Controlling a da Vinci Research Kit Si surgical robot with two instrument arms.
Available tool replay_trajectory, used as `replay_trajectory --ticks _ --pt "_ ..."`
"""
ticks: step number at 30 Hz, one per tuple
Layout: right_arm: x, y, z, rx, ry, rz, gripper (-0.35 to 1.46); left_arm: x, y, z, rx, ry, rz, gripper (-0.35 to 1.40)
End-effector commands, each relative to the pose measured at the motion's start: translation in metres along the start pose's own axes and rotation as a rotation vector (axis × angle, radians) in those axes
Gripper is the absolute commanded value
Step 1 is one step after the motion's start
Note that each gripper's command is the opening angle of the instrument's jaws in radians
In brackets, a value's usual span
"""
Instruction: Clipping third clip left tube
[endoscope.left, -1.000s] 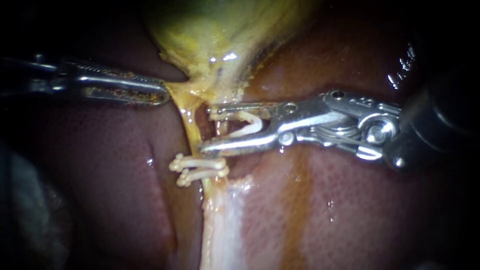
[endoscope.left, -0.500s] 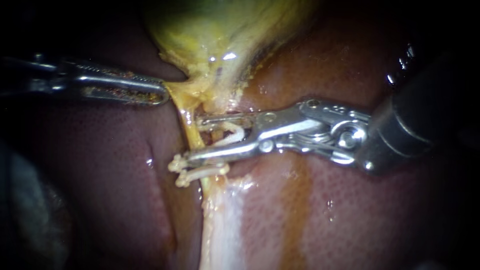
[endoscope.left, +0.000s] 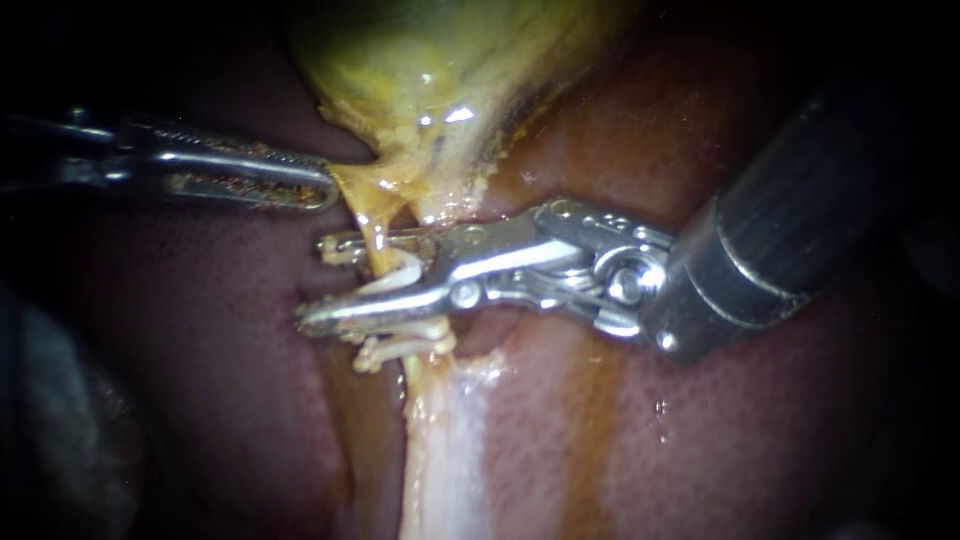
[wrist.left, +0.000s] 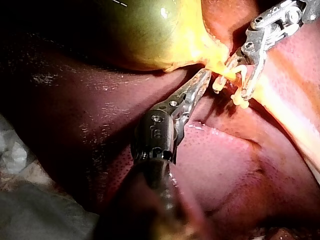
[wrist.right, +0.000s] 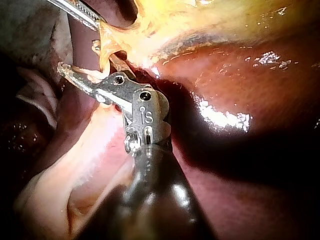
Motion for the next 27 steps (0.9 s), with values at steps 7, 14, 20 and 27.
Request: replay_trajectory --ticks 7,14,20,27 --pt "0.002 -0.002 -0.0004 0.011 0.01 0.013 0.46 0.0 0.0 -0.0001 0.0 0.0 0.0 -0.35" --pt "0.0042 -0.0037 -0.0007 0.028 0.032 0.026 0.43 -0.0001 0.0 -0.0001 0.0 0.0 0.0 -0.35" --pt "0.0043 -0.0037 -0.0009 0.029 0.031 0.027 0.35 -0.0001 -0.0001 -0.0001 0.0 0.0 0.0 -0.35" --pt "0.0041 -0.0033 -0.0016 0.033 0.032 0.044 0.01 -0.0002 -0.0002 0.0 0.0 0.0 0.001 -0.35"
